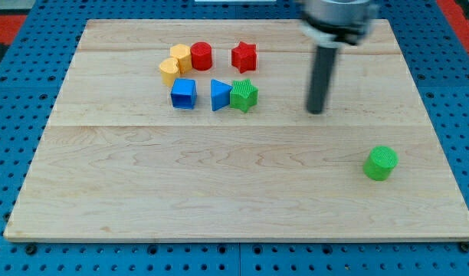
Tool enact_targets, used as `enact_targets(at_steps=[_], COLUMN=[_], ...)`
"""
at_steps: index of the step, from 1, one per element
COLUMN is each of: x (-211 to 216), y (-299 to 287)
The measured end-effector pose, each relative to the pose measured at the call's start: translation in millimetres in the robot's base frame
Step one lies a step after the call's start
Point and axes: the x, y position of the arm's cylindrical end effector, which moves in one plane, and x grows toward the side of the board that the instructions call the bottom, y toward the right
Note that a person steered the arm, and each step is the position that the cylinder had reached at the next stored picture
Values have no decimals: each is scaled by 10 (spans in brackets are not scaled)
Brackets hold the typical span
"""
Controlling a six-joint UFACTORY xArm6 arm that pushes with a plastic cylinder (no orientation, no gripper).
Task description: Move the green circle in between the red star and green star
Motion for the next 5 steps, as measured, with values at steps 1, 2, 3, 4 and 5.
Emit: enact_targets(at_steps=[1, 2, 3, 4, 5], x=[583, 1325, 1011, 544, 10], y=[737, 861, 329, -138, -210])
